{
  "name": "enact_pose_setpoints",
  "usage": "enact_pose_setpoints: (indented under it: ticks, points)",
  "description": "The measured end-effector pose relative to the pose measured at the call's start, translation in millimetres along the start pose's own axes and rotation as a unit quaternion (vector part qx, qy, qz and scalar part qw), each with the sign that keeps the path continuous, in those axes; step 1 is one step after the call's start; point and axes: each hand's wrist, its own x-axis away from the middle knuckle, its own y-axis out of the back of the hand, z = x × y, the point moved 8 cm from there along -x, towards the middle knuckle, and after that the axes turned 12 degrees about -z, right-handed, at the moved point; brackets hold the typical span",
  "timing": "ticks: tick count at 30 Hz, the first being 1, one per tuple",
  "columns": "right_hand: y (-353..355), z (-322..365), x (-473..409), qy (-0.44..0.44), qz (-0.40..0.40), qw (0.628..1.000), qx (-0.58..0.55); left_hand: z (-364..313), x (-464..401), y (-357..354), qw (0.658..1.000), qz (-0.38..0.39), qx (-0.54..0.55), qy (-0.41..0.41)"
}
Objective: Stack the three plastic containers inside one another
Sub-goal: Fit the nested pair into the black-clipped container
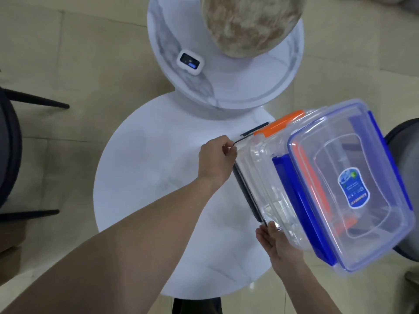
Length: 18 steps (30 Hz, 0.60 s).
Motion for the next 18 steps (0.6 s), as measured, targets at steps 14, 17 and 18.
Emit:
enact_pose_setpoints:
  ticks: [14, 17, 18]
  points:
    - [-10.6, 61.3, -35.8, 0.002, -0.048, 0.999, 0.015, -41.9, -44.8, -21.3, 1.000, 0.019, -0.012, -0.013]
    - [-12.1, 63.1, -34.5, 0.000, -0.053, 0.998, 0.016, -42.8, -46.5, -22.9, 1.000, 0.024, -0.009, -0.014]
    - [-12.1, 62.6, -34.3, -0.002, -0.056, 0.998, 0.016, -42.7, -46.6, -22.9, 1.000, 0.025, -0.012, -0.015]
